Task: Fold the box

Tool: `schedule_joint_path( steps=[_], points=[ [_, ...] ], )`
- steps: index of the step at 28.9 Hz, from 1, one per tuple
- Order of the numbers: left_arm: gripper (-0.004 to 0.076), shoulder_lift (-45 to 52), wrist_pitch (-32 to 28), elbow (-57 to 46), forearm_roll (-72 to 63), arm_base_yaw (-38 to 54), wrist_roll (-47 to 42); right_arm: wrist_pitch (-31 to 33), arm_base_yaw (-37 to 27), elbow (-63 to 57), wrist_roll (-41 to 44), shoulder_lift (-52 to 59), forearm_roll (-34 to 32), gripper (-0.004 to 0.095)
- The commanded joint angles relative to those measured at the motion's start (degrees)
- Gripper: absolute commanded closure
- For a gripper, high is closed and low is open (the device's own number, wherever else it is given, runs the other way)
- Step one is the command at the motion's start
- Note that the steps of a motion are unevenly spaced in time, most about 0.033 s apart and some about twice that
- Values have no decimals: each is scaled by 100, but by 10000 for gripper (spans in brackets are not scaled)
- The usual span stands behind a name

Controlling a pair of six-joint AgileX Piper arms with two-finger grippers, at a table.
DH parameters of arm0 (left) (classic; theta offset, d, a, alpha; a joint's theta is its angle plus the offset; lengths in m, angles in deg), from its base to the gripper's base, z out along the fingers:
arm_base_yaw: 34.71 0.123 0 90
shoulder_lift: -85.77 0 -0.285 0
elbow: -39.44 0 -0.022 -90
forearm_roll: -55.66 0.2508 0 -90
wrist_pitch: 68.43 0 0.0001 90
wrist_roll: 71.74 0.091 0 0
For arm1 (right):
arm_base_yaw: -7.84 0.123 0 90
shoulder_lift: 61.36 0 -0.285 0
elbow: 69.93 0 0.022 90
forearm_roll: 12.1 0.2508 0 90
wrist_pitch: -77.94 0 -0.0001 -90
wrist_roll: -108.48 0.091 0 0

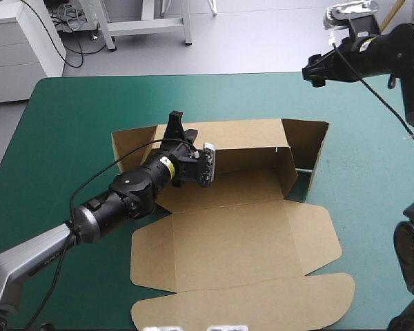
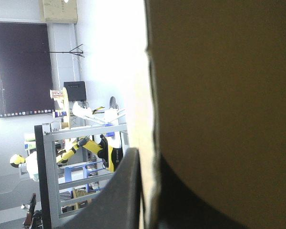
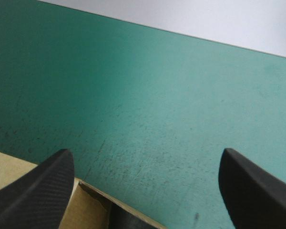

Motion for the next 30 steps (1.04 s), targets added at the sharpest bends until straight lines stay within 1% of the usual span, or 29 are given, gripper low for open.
schedule_joint_path(
  steps=[1, 7, 13, 16, 18, 22, 30],
  points=[
    [734, 107, 40, 7, -157, 5, -115, -264, -33, 242, -84, -267, 379, 148],
    [734, 107, 40, 7, -157, 5, -115, -337, -33, 242, -109, -1001, 345, 149],
    [734, 107, 40, 7, -181, 5, -281, -240, -33, 218, -109, -1287, 345, 149],
    [734, 107, 40, 7, -181, 5, -370, -240, -33, 118, -165, -1250, 312, 162],
    [734, 107, 40, 7, -181, 5, -370, -240, -33, -62, -165, -1177, 182, 176],
    [734, 107, 40, 7, -181, 5, -370, -232, -33, -526, -114, -1018, 128, 192],
    [734, 107, 87, 7, -181, 5, -370, -232, -33, -1508, -89, -296, 6, 220]
  ],
)
